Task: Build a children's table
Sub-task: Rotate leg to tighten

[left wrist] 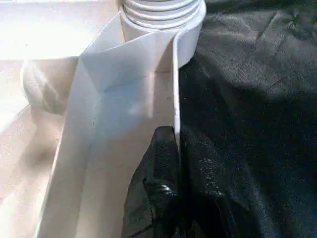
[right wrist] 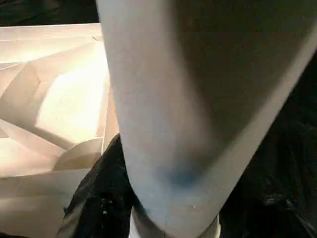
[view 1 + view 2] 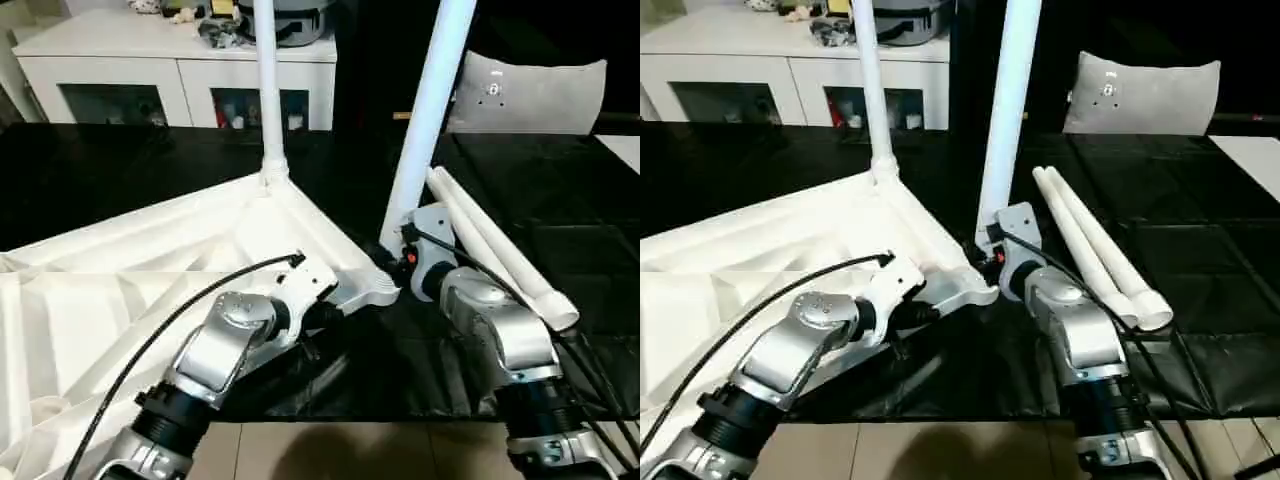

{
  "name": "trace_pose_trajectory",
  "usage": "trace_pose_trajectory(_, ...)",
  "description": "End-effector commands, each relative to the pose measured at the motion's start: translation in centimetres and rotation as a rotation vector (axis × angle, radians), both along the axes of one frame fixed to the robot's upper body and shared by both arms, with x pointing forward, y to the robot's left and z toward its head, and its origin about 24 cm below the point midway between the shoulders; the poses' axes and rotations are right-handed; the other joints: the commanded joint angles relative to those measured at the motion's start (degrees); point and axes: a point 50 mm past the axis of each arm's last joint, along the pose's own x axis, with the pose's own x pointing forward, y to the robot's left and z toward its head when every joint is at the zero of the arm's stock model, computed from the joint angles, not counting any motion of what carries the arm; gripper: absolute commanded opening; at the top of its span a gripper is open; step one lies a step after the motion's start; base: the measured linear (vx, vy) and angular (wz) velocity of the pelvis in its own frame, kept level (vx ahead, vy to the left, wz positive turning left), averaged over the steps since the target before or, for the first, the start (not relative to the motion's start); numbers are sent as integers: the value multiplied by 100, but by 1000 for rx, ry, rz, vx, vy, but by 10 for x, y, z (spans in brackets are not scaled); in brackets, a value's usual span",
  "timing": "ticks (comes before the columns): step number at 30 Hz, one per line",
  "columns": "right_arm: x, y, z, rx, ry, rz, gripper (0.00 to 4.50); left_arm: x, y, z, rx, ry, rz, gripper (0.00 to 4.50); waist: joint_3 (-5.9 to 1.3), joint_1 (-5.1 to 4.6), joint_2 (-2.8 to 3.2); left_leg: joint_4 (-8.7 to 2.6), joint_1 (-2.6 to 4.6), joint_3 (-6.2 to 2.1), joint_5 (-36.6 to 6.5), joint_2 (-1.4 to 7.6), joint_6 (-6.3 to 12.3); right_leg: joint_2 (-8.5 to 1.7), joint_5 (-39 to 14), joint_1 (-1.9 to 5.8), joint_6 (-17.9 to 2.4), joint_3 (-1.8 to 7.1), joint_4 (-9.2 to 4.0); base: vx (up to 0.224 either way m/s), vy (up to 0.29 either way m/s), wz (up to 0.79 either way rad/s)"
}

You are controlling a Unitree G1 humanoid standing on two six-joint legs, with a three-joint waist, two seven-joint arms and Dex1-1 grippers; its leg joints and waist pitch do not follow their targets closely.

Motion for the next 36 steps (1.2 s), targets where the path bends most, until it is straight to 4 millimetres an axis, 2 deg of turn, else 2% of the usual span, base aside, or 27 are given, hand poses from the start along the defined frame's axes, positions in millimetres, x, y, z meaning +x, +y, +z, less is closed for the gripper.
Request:
trace_pose_trajectory(1,-19,2,-46,-61,246,1,187,2,-7,14,-7,-77,-16,0,-129,-8,25,-499,11,-169,-2560,243,-58,-497,-3748,12,-78,233,-668,0,0,0)
trace_pose_trajectory(4,-18,1,-45,-63,235,-4,187,2,-6,14,-10,-76,-15,0,-121,-25,14,-488,36,-172,-2723,225,-73,-492,-3858,-13,-24,217,-696,0,0,0)
trace_pose_trajectory(5,-16,0,-42,-54,200,4,187,3,-5,16,-15,-85,-26,0,-114,-29,34,-485,45,-178,-2787,220,-80,-487,-3912,-24,5,208,-709,0,0,0)
trace_pose_trajectory(6,-16,-1,-41,-50,189,7,222,3,-4,16,-13,-89,-29,0,-115,-38,21,-479,49,-175,-2831,215,-75,-488,-3952,-33,35,202,-726,0,0,0)
trace_pose_trajectory(8,-16,-2,-40,-48,187,7,222,4,-2,16,-4,-103,-49,0,-112,-43,25,-483,49,-181,-2863,215,-71,-484,-3976,-36,47,197,-730,0,0,0)
trace_pose_trajectory(9,-16,-5,-39,-50,183,7,243,4,0,15,3,-104,-64,0,-114,-34,34,-491,35,-191,-2848,214,-60,-489,-3941,-28,50,205,-720,0,0,0)
trace_pose_trajectory(10,-16,-7,-39,-48,180,9,260,4,3,15,6,-104,-67,0,-119,-32,76,-499,36,-192,-2841,221,-66,-490,-3885,-23,31,217,-710,0,0,0)
trace_pose_trajectory(11,-17,-8,-38,-46,179,11,262,4,4,15,9,-103,-67,0,-133,-30,42,-498,17,-182,-2751,227,-59,-486,-3753,-6,2,226,-695,0,0,0)
trace_pose_trajectory(12,-17,-9,-38,-45,176,14,264,5,6,15,12,-102,-66,0,-147,-17,44,-500,11,-178,-2673,236,-53,-493,-3644,2,-42,241,-679,0,0,0)
trace_pose_trajectory(13,-17,-11,-37,-44,167,26,285,6,8,15,15,-102,-64,0,-162,14,64,-503,-1,-156,-2504,257,-38,-507,-3370,-1,-142,268,-659,0,0,0)
trace_pose_trajectory(14,-18,-12,-36,-42,165,32,285,6,9,15,17,-102,-63,0,-168,14,59,-501,-17,-156,-2405,255,-39,-488,-3200,25,-192,271,-626,0,0,0)
trace_pose_trajectory(15,-20,-15,-34,-42,150,68,308,8,12,15,27,-104,-64,0,-174,40,68,-515,-67,-137,-2103,273,16,-477,-2721,76,-356,291,-562,0,0,0)
trace_pose_trajectory(18,-22,-18,-32,-41,129,104,327,9,15,14,35,-105,-67,0,-207,73,76,-488,-90,-99,-1717,289,62,-484,-2175,117,-573,310,-503,0,0,0)
trace_pose_trajectory(19,-24,-25,-28,-26,106,141,342,10,19,13,42,-101,-82,0,-234,96,83,-461,-128,-82,-1307,290,105,-475,-1521,171,-762,314,-429,0,0,0)
trace_pose_trajectory(20,-24,-25,-28,-26,106,141,352,10,19,13,42,-101,-82,0,-234,96,83,-461,-128,-82,-1307,290,105,-475,-1521,171,-762,314,-429,0,0,0)
trace_pose_trajectory(21,-25,-28,-26,-18,100,155,356,10,20,13,45,-100,-86,0,-261,123,86,-416,-143,-64,-873,279,199,-462,-870,217,-935,305,-346,0,0,0)
trace_pose_trajectory(24,-27,-41,-17,6,64,220,387,11,26,12,63,-92,-117,0,-295,180,84,-353,-162,-48,-398,270,371,-457,-132,263,-1123,298,-258,0,0,0)
trace_pose_trajectory(26,-28,-49,-10,8,30,261,394,11,29,11,73,-88,-139,0,-315,197,89,-325,-176,-48,-248,276,459,-462,136,273,-1209,294,-217,0,0,0)
trace_pose_trajectory(27,-27,-55,-5,-1,8,287,399,11,30,11,78,-86,-151,0,-308,195,87,-326,-186,-49,-249,276,476,-461,153,272,-1229,287,-220,0,0,0)
trace_pose_trajectory(28,-27,-60,0,-6,-12,317,412,10,31,10,80,-83,-164,0,-300,199,111,-324,-166,-44,-425,288,490,-464,-36,258,-1252,275,-245,0,0,0)
trace_pose_trajectory(32,-30,-72,15,-11,-50,436,443,6,34,9,87,-62,-241,0,-274,201,101,-321,-167,-35,-673,295,518,-469,-591,256,-1226,274,-287,0,0,0)
trace_pose_trajectory(36,-28,-83,22,-90,-78,521,443,4,36,6,102,-57,-335,0,-269,217,90,-312,-153,-27,-717,294,503,-470,-875,234,-1198,273,-307,0,0,0)
